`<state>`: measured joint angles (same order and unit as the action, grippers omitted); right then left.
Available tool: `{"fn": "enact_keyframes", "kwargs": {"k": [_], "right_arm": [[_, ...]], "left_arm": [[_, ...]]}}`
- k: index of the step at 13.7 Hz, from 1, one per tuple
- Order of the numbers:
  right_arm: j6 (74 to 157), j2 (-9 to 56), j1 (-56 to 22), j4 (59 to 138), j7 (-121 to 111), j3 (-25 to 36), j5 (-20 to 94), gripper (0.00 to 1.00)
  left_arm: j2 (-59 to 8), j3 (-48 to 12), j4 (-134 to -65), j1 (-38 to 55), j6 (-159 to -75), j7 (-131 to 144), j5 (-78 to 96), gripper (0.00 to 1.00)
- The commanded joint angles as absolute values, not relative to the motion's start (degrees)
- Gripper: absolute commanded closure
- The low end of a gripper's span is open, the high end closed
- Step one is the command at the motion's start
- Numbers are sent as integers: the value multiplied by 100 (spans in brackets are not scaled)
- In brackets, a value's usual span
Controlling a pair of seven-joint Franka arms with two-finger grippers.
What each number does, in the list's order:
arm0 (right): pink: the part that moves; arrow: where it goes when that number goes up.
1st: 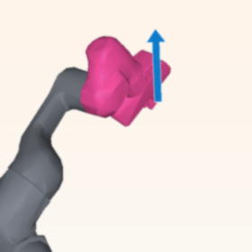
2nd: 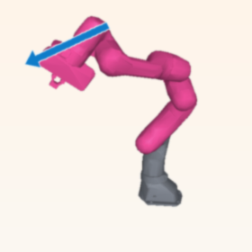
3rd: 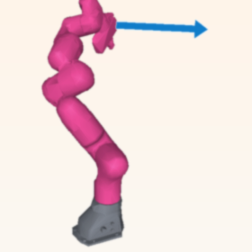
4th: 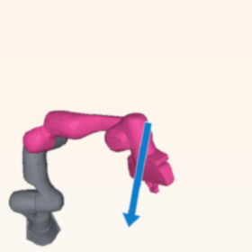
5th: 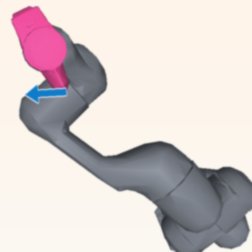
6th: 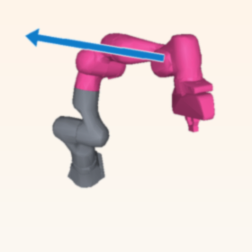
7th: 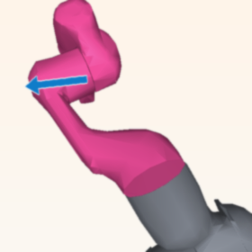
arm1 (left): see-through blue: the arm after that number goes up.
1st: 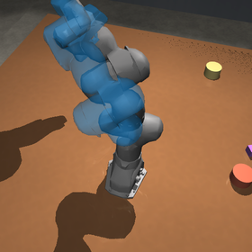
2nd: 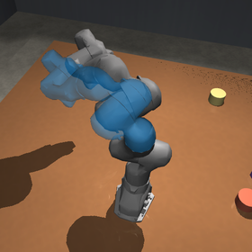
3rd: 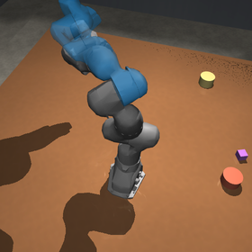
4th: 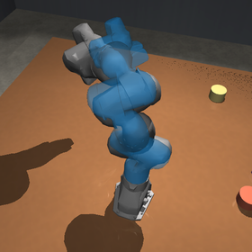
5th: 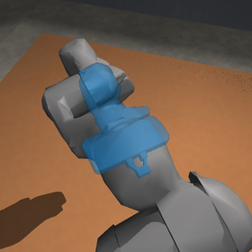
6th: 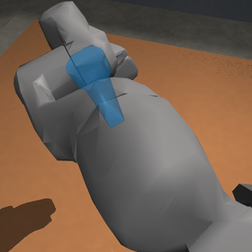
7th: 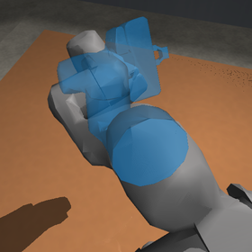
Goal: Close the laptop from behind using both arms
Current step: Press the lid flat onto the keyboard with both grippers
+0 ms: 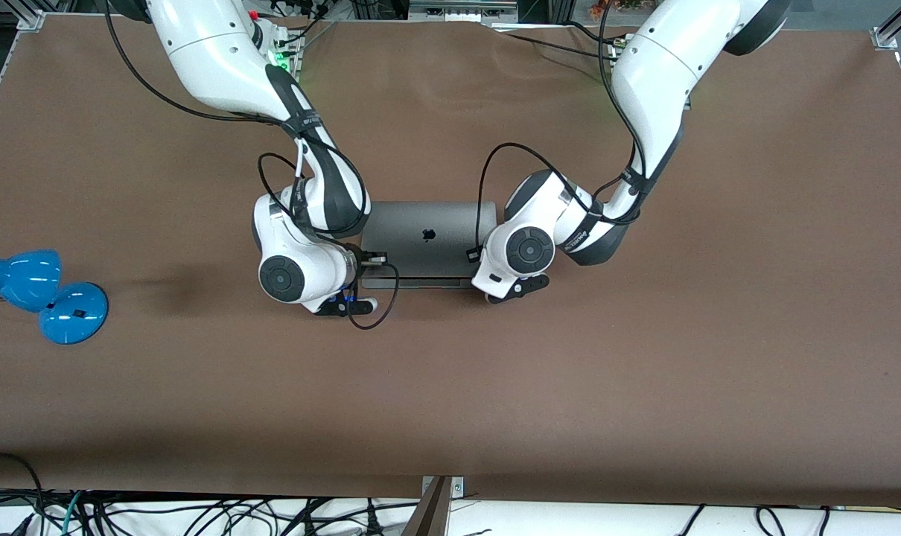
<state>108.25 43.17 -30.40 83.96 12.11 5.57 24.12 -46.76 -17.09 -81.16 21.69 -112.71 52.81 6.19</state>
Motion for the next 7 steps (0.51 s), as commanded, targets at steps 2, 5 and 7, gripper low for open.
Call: {"fn": "enact_keyframes", "kwargs": {"k": [2,5,7], "right_arm": [[10968,4526,-3059,8227,968,589,2399,100],[11118,4597,-3067,8218,914,589,2399,100],[11118,4623,-3067,8209,870,580,2399,100]], "left_arm": [[-4886,-1556,-7919,2382,-11347,5440,334,100],[-4948,-1547,-7919,2382,-11478,5440,299,100],[-5001,-1538,-7919,2382,-11548,5440,290,100]]}}
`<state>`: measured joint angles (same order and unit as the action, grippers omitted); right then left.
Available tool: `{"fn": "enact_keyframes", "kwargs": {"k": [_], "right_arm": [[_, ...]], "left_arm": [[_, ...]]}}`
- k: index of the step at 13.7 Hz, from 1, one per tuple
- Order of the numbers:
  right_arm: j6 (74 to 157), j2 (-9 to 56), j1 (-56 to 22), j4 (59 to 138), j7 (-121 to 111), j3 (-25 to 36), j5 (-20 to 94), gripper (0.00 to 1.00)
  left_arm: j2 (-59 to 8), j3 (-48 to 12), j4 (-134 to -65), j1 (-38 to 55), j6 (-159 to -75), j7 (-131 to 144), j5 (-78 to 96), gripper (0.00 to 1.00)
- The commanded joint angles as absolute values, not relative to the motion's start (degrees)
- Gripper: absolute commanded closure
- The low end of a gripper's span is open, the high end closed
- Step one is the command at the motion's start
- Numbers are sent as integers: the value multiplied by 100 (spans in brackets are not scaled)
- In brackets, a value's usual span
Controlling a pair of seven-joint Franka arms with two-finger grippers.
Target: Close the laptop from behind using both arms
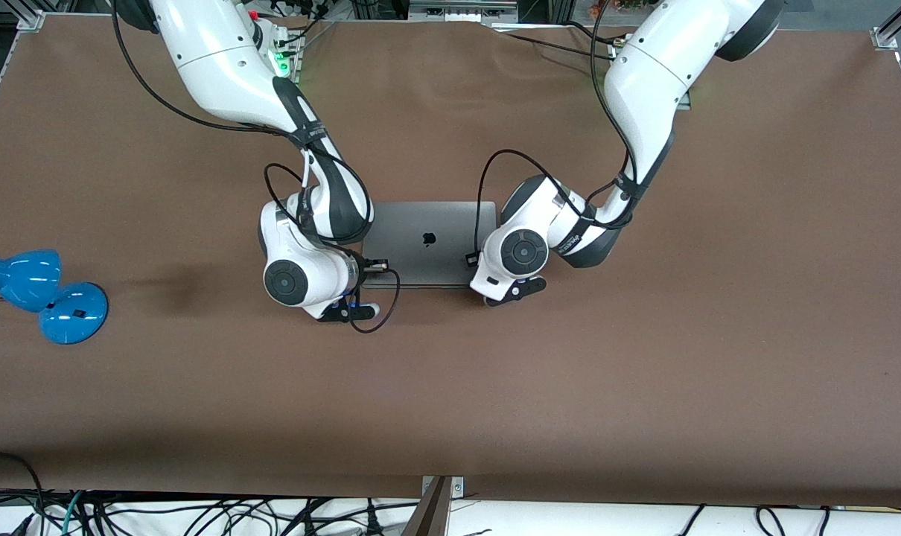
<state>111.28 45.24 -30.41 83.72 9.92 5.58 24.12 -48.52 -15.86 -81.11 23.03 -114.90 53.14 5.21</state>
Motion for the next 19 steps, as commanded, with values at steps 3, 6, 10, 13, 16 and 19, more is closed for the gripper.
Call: {"fn": "enact_keyframes", "kwargs": {"k": [3,6,10,13,16,19], "right_arm": [[11118,4641,-3059,8209,879,589,2408,100],[11144,4676,-3041,8200,888,563,2417,100],[11058,4667,-3050,8034,940,571,2426,89],[10636,4518,-3103,7866,1046,659,2181,37],[9742,4430,-3094,7350,1037,677,1374,1],[8512,4202,-3059,6717,1028,755,949,0]], "left_arm": [[-5036,-1425,-7919,2487,-11619,5440,247,100],[-5071,-1406,-7919,2514,-11619,5440,246,100],[-5080,-1398,-7919,2522,-11628,5449,246,100],[-5036,-1406,-7919,2514,-11619,5493,237,91],[-4651,-1424,-8033,2356,-11471,5520,-25,0],[-4299,-1415,-8051,2320,-11084,5467,-35,0]]}}
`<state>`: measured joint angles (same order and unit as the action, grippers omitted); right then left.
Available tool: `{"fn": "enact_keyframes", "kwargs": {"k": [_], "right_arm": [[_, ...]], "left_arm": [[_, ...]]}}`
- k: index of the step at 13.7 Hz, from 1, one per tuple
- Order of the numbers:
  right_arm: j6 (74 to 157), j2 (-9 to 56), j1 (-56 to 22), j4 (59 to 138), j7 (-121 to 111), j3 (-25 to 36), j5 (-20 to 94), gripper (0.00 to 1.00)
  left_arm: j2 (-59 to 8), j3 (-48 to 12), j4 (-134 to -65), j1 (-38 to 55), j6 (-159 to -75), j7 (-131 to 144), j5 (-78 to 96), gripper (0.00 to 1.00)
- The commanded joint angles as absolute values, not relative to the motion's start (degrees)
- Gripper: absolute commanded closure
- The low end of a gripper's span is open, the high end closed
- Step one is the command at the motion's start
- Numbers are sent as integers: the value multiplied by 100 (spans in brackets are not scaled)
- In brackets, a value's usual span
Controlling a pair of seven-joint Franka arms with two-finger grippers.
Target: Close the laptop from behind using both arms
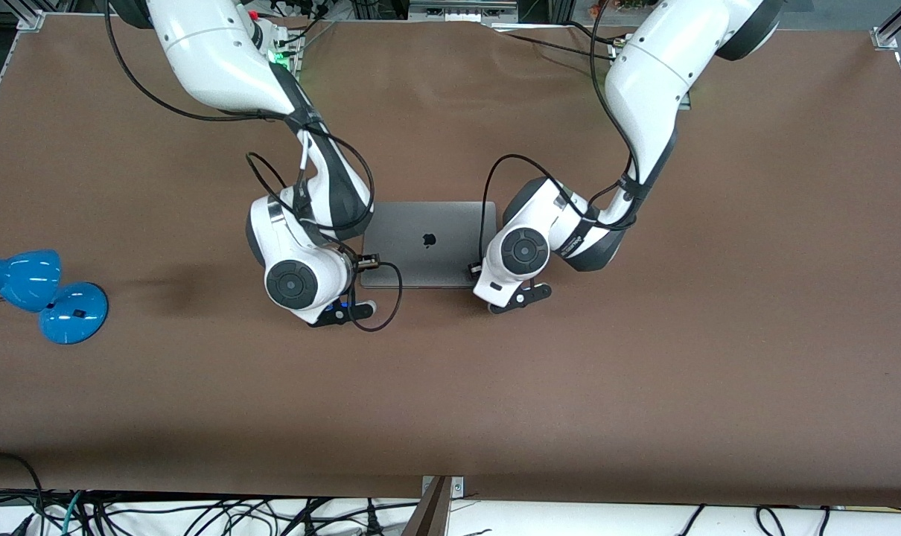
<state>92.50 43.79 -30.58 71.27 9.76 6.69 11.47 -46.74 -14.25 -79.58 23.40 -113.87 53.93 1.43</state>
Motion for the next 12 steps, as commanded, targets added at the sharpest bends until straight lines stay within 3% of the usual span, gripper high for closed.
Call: {"fn": "enact_keyframes", "kwargs": {"k": [1,5,9,12], "right_arm": [[8177,4088,-3041,6419,1028,825,949,0],[7472,3096,-2761,6346,1037,853,862,0],[7462,2138,-2138,6687,1011,826,773,0],[7576,1767,-1767,6864,985,817,485,0]], "left_arm": [[-4115,-1406,-8059,2286,-10883,5415,-70,0],[-3026,-1450,-8279,2137,-10128,4975,-466,0],[-2164,-1450,-8340,1934,-9055,4266,-518,0],[-1444,-1459,-8753,1478,-9000,3501,-527,0]]}}
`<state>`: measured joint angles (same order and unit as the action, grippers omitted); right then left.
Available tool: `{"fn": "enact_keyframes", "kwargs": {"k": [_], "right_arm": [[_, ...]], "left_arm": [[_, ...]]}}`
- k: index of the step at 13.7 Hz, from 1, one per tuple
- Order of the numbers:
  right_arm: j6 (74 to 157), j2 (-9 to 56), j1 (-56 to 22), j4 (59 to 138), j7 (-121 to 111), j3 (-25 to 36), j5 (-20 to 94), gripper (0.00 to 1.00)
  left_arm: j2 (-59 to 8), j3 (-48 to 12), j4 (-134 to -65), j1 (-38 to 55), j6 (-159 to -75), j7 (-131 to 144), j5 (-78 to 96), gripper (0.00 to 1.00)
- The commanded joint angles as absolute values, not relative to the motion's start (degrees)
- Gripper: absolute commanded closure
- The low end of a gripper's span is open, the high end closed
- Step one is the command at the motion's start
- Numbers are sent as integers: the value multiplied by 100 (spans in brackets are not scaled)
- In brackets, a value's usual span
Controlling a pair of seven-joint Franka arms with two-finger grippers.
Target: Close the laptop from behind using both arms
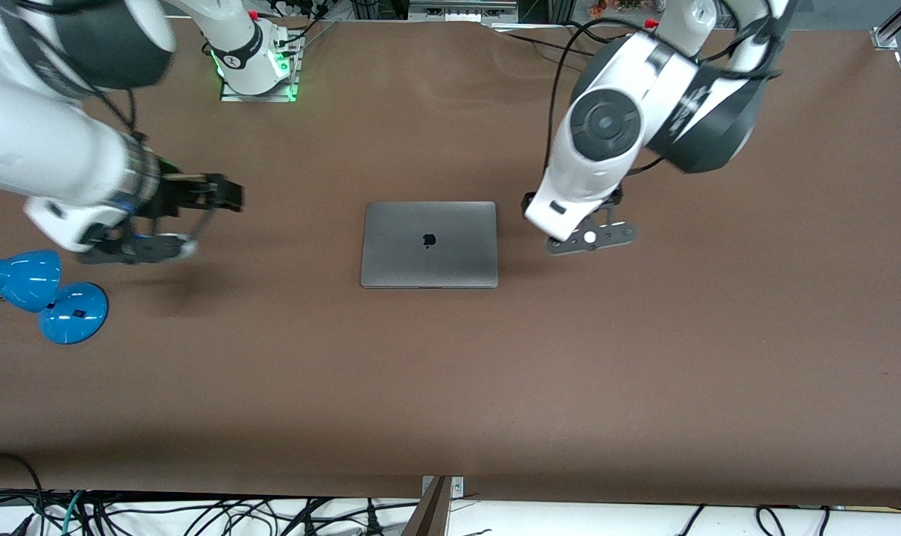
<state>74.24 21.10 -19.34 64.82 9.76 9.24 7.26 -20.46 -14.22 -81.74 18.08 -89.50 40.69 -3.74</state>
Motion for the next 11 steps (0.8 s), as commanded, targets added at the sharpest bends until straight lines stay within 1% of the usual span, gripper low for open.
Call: {"fn": "enact_keyframes", "kwargs": {"k": [1,2,4,7,8,9,11], "right_arm": [[7620,1671,-1706,6916,976,817,318,0],[7672,1522,-1688,7021,949,817,142,0],[7822,1188,-1522,7486,547,817,79,0],[8269,985,-1153,7882,88,791,70,0],[8384,889,-977,8101,88,791,88,0],[8559,809,-836,8260,70,791,88,0],[8840,669,-677,8533,61,791,88,0]], "left_arm": [[-1259,-1459,-8858,1320,-9000,3263,-527,0],[-1065,-1459,-8972,1162,-9017,3087,-527,0],[-740,-1459,-9166,802,-9026,2508,-519,0],[-405,-1433,-9360,458,-9009,1927,-457,0],[-361,-1346,-9360,448,-9009,1707,-448,0],[-334,-1084,-9360,500,-9000,1548,-448,0],[-220,-854,-9360,519,-8983,1040,-431,0]]}}
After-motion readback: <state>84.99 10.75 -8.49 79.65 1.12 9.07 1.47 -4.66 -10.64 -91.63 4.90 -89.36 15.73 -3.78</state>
